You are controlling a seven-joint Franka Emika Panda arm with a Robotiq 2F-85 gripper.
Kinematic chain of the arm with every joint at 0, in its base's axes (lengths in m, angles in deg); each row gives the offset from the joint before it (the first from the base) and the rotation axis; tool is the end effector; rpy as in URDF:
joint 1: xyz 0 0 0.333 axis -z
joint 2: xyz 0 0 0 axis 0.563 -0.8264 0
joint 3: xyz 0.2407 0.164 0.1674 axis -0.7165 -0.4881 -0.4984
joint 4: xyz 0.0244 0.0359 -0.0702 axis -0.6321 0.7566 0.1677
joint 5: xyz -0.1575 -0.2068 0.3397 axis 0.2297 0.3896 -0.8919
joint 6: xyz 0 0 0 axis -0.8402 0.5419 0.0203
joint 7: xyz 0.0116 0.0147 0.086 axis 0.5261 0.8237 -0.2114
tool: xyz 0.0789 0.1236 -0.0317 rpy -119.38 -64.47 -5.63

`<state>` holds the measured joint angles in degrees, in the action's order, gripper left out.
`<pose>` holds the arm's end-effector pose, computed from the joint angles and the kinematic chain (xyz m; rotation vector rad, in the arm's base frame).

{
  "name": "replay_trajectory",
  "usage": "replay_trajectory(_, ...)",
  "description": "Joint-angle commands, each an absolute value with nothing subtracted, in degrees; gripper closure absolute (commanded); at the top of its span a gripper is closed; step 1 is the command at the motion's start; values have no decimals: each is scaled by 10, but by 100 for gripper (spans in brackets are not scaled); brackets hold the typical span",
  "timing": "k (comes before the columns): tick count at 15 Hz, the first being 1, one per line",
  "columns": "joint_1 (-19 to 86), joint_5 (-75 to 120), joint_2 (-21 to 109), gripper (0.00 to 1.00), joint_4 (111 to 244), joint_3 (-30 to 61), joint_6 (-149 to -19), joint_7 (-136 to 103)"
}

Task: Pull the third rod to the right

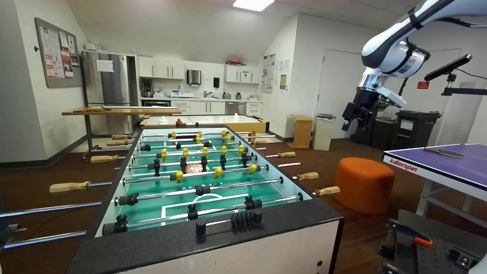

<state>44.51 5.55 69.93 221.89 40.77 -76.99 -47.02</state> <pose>0.3949 -0.3057 0.3327 -2.8432 0.5617 -0.1930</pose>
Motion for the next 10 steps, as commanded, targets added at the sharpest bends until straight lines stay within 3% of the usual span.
replay_trajectory(1, 470, 51, 698, 0, 2217, 383, -768, -473)
replay_trajectory(5, 476, -71, 624, 0, 2152, 404, -695, -474)
replay_trajectory(10, 564, -215, 497, 0, 2045, 407, -574, -483)
